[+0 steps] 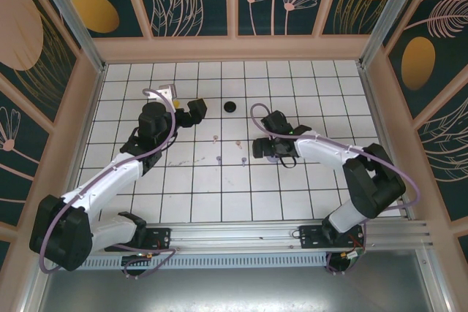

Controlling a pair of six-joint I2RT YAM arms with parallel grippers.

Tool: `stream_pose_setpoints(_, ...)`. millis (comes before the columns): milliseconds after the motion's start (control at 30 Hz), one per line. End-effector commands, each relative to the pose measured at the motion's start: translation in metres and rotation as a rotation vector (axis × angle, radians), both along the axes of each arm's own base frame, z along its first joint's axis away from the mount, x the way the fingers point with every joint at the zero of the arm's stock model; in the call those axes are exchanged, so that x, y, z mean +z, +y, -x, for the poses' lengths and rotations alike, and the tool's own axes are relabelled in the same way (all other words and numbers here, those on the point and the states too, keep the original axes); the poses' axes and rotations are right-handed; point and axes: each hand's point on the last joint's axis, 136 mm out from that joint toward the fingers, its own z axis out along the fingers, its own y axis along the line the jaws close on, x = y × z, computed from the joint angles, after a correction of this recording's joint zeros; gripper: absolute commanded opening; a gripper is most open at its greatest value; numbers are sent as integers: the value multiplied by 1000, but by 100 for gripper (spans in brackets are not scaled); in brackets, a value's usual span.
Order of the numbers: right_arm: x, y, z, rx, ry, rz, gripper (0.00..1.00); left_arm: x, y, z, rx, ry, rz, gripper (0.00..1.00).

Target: Insert the wireless bluetooth earbuds into the charging case

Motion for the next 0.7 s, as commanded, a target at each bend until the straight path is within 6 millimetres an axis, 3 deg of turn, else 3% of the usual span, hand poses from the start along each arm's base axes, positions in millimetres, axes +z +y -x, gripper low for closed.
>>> stream_pose_setpoints(0,-15,-7,6,68,55,106,86,21,-9,-2,-35,-59,15,99)
stream_pose_setpoints(667,-36,-12,4,122,100,197,67,24,-14,-3,-61,-66,19,99)
